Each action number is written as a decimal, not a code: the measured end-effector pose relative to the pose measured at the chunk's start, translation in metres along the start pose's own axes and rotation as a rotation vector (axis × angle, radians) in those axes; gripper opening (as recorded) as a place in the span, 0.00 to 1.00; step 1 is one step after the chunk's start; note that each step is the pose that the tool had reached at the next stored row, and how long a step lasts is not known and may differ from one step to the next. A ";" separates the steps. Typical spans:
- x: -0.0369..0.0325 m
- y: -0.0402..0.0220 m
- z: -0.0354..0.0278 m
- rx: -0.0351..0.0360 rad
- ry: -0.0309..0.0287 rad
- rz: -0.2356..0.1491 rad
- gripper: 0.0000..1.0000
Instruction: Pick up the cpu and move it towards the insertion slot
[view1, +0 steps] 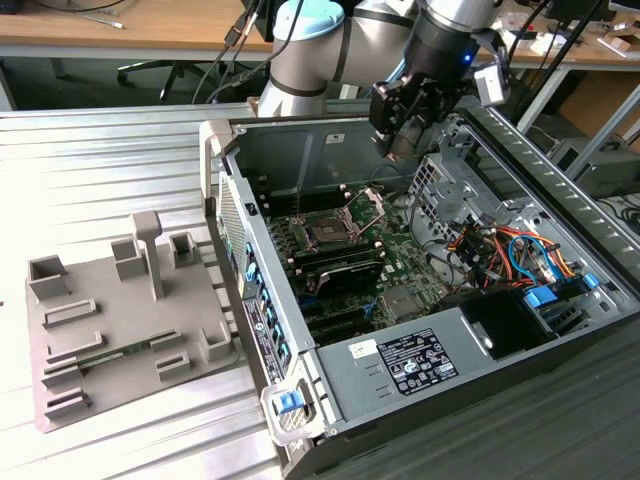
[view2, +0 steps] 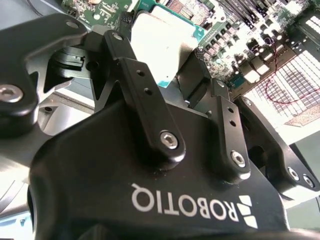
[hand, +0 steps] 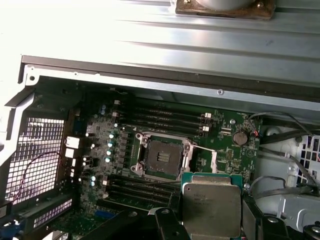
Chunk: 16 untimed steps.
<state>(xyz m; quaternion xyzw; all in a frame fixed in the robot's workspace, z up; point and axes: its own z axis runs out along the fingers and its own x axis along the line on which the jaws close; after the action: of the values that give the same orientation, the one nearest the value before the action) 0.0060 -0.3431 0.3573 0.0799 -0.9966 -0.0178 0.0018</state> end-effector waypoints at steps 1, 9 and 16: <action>-0.0001 0.0004 0.0002 0.0000 0.0000 0.000 0.55; -0.0004 0.0024 0.0016 -0.0001 0.0000 0.000 0.55; -0.0007 0.0046 0.0031 0.0000 0.0000 0.000 0.55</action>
<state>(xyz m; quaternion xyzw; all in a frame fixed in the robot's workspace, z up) 0.0059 -0.3384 0.3543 0.0799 -0.9966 -0.0178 0.0018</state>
